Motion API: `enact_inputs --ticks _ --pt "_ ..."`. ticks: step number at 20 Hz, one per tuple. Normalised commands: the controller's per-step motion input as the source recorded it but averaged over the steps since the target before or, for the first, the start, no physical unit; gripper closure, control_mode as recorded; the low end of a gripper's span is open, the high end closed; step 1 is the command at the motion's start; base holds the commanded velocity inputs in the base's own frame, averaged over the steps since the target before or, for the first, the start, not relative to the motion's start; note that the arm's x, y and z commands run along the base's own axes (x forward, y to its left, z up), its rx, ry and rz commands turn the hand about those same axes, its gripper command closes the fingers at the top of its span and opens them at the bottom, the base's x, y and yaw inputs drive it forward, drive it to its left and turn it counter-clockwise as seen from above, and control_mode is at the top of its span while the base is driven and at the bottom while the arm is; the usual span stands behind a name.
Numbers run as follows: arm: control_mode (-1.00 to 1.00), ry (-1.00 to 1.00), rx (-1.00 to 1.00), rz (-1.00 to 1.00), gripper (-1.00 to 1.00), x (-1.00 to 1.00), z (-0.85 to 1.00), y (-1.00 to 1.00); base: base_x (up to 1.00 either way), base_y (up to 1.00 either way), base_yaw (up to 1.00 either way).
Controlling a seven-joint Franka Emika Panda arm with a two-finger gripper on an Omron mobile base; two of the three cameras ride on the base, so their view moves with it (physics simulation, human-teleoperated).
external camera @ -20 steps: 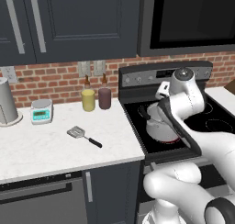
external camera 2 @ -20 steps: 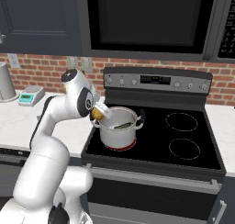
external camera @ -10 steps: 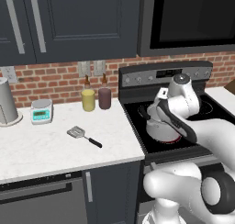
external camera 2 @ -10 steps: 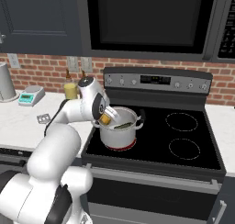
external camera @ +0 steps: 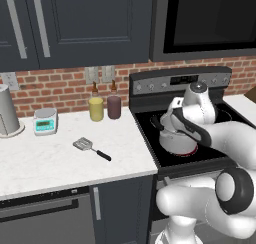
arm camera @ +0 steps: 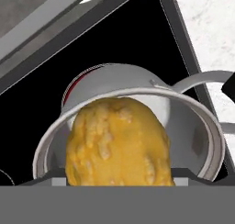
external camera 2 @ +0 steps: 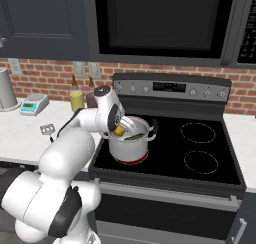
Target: Put the squash and cucumber in the pot. Retrieve the spatula and lightly stir the vegetables in the pot.
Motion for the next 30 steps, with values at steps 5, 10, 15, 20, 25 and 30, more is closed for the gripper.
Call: enact_inputs --ticks 5,10,15,20,25,30 --pt "-1.0 0.0 0.0 0.1 1.0 0.2 -0.4 0.0 0.0 0.0 0.0" --pt "-1.0 0.0 0.0 0.09 -1.0 0.21 -0.21 0.01 0.0 0.0 0.0" --pt "-1.0 0.0 0.0 0.08 -1.0 0.03 -0.03 0.05 0.0 0.0 0.0" --pt "-1.0 0.0 0.0 0.06 -1.0 -0.08 0.04 0.07 0.0 0.0 0.0" --pt "-1.0 -0.09 -0.01 0.01 -1.0 -0.48 0.45 0.0 0.0 0.0 0.0" --pt "-1.0 -0.17 -0.03 0.0 -1.0 -0.63 0.81 0.0 0.0 0.0 0.0"
